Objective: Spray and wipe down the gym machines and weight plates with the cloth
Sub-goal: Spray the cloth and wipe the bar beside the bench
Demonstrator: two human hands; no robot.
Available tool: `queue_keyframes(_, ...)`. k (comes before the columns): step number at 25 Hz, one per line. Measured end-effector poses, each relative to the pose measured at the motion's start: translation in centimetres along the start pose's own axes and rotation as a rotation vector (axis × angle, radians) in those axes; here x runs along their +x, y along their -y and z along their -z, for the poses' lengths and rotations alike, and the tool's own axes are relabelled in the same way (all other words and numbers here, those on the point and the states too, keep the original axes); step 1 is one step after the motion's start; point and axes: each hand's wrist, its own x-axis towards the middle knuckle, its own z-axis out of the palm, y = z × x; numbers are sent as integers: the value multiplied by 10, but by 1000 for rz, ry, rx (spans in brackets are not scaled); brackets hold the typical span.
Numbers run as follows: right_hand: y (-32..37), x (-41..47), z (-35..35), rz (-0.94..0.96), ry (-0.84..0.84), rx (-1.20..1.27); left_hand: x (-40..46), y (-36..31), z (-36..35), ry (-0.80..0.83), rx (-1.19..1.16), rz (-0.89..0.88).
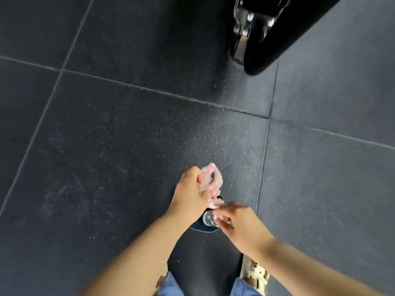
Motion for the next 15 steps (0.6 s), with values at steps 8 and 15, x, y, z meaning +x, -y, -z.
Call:
queue_keyframes(8, 148, -164, 243, 159, -460, 185, -139, -203, 165, -2, 467, -395)
queue_keyframes(15, 255, -255, 354, 205, -892, 372, -225, -329, 226, -206, 426, -624)
